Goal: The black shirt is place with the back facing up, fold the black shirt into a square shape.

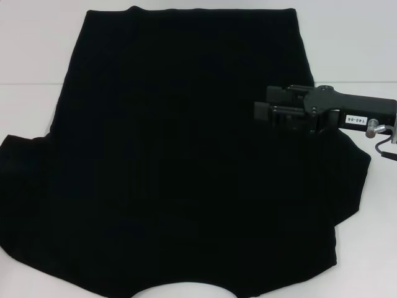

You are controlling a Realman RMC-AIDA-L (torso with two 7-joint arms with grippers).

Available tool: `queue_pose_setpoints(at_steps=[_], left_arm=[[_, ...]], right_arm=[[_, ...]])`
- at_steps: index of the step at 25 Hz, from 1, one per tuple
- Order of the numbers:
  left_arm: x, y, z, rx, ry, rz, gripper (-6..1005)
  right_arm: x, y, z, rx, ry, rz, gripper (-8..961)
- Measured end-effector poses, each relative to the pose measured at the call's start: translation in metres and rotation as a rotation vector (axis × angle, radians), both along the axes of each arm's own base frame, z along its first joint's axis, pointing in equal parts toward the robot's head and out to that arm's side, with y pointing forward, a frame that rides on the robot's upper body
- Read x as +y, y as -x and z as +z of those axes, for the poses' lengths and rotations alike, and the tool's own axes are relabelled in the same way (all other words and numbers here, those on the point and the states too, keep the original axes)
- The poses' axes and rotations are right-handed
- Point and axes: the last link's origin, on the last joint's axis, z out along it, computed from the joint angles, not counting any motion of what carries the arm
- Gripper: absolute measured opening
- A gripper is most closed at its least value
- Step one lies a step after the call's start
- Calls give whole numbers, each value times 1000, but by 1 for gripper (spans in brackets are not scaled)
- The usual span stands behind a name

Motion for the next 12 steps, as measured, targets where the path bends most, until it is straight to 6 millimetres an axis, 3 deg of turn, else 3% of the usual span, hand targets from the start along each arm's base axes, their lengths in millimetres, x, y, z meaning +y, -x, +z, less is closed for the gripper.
queue_pose_setpoints(at_steps=[2, 7, 12], left_arm=[[3, -5, -1, -10, -1, -24, 2], [27, -39, -12, -40, 41, -196, 2], [57, -80, -45, -38, 155, -348, 2]], right_arm=[[0, -1, 1, 3, -3, -4, 702], [-4, -7, 2, 9, -4, -17, 702], [-8, -14, 4, 24, -14, -38, 703]])
